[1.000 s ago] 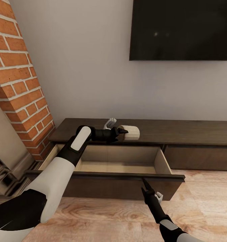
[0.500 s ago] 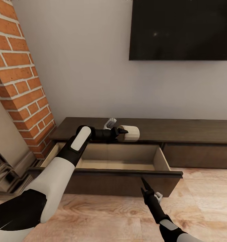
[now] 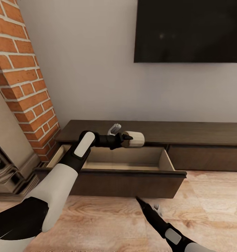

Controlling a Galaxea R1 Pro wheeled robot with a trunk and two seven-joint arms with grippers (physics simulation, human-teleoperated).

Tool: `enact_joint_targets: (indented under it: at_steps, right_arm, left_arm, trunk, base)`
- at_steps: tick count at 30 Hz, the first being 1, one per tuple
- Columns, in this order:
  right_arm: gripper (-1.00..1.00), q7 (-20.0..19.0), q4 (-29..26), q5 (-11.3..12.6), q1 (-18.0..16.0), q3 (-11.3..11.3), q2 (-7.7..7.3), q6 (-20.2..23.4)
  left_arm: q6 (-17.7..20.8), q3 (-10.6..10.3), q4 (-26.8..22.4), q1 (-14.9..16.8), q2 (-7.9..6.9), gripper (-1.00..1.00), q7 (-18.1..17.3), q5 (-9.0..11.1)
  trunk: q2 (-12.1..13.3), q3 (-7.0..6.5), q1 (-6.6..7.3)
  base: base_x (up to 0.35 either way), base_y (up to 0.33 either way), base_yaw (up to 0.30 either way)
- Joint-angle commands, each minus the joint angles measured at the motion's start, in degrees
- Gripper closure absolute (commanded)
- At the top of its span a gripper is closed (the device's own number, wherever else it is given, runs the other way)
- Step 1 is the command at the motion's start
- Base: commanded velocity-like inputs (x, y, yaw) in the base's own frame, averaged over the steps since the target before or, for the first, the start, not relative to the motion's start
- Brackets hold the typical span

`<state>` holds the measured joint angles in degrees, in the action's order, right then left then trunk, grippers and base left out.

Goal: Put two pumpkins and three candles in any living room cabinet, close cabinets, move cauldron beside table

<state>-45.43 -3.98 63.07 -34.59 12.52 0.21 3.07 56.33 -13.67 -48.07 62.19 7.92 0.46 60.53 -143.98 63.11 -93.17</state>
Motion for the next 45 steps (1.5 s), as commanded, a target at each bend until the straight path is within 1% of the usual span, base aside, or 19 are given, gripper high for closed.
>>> enact_joint_targets:
  at_steps: [1,2,3,4,5,6,8,9,10,13,18,26,27,28,32,41,45]
  right_arm:
    - [-1.0,3.66,-0.38,0.55,-0.04,0.34,-0.02,0.37]
    - [-1.0,6.53,-1.0,0.49,-0.04,0.41,-0.02,0.41]
    - [-1.0,8.42,-1.78,0.4,-0.04,0.75,-0.01,0.46]
    - [-1.0,9.09,-2.19,0.26,-0.04,1.1,-0.02,0.47]
    - [-1.0,10.09,-3.01,-0.34,-0.04,2.22,-0.02,0.51]
    - [-1.0,11.05,-3.92,-2.12,-0.04,4.8,-0.03,0.56]
    - [-1.0,11.56,-4.49,-4.91,-0.04,8.14,-0.03,0.6]
    - [-1.0,11.55,-4.65,-5.82,-0.04,9.21,-0.03,0.54]
    - [-1.0,11.5,-4.77,-6.42,-0.04,9.95,-0.04,0.47]
    - [-1.0,11.68,-4.93,-7.33,-0.04,10.94,-0.04,0.32]
    - [-1.0,11.71,-4.98,-7.68,-0.04,11.38,0.0,0.2]
    - [-1.0,12.07,-4.98,-7.79,-0.04,11.47,-0.03,0.4]
    - [-1.0,12.06,-4.98,-7.79,-0.04,11.47,-0.04,0.31]
    - [-1.0,12.05,-4.98,-7.79,-0.04,11.47,-0.04,0.3]
    - [-1.0,12.1,-4.98,-7.8,-0.04,11.47,-0.04,0.36]
    - [-1.0,12.57,-4.98,-7.88,-0.04,11.47,-0.04,0.63]
    - [-1.0,14.08,-4.98,-7.88,-0.04,11.47,-0.05,0.7]
  left_arm:
    - [0.15,-0.02,-0.01,0.03,0.0,1.0,0.07,-0.61]
    - [0.14,-0.02,-0.01,0.03,0.01,1.0,0.07,-1.38]
    - [0.12,-0.03,0.03,0.03,0.03,1.0,0.07,-2.15]
    - [0.13,-0.03,0.04,0.03,0.04,1.0,0.07,-2.47]
    - [0.13,-0.03,0.05,0.03,0.06,1.0,0.07,-2.96]
    - [0.11,-0.03,0.23,0.03,0.05,1.0,0.07,-3.43]
    - [0.1,-0.04,0.94,0.03,0.02,1.0,0.07,-3.72]
    - [0.1,-0.04,1.2,0.03,0.01,1.0,0.07,-3.8]
    - [0.09,-0.04,1.37,0.03,0.0,1.0,0.07,-3.84]
    - [0.07,-0.04,1.59,0.03,-0.01,1.0,0.07,-3.9]
    - [0.03,-0.04,1.66,0.03,-0.01,1.0,0.07,-3.92]
    - [0.01,-0.04,1.72,0.03,-0.01,1.0,0.07,-4.11]
    - [0.0,-0.04,1.75,0.03,-0.01,1.0,0.07,-4.95]
    - [0.0,-0.04,1.75,0.03,-0.01,1.0,0.07,-5.31]
    - [0.0,-0.04,1.79,0.03,-0.01,1.0,0.07,-5.95]
    - [-0.07,-0.04,2.95,0.03,-0.01,1.0,0.31,-6.36]
    - [-0.01,-0.04,2.98,0.03,-0.01,1.0,0.3,-8.66]
  trunk:
    - [-0.02,0.05,0.03]
    - [-0.02,0.05,0.03]
    - [-0.02,0.05,0.03]
    - [-0.02,0.05,0.03]
    - [-0.02,0.05,0.03]
    - [-0.02,0.05,0.03]
    - [-0.02,0.05,0.03]
    - [-0.02,0.05,0.03]
    - [-0.02,0.05,0.03]
    - [-0.02,0.05,0.03]
    - [-0.02,0.05,0.03]
    - [-0.02,0.05,0.03]
    - [-0.02,0.05,0.03]
    - [-0.02,0.05,0.03]
    - [-0.02,0.05,0.03]
    - [0.1,-1.95,0.26]
    - [0.15,-2.83,0.36]
  base:
    - [-0.081,0.0,0.0]
    - [-0.052,0.0,0.0]
    - [-0.033,0.0,0.0]
    - [-0.027,0.0,0.0]
    - [-0.017,0.0,0.0]
    - [-0.009,0.0,0.0]
    - [-0.005,0.0,0.0]
    - [-0.002,0.0,0.0]
    - [-0.001,0.0,0.0]
    - [0.0,0.0,0.0]
    - [0.0,0.0,0.0]
    - [0.0,0.0,0.0]
    - [0.0,0.0,0.0]
    - [0.0,0.0,0.0]
    - [0.0,0.0,0.0]
    - [0.0,0.0,0.0]
    - [0.0,0.0,0.0]
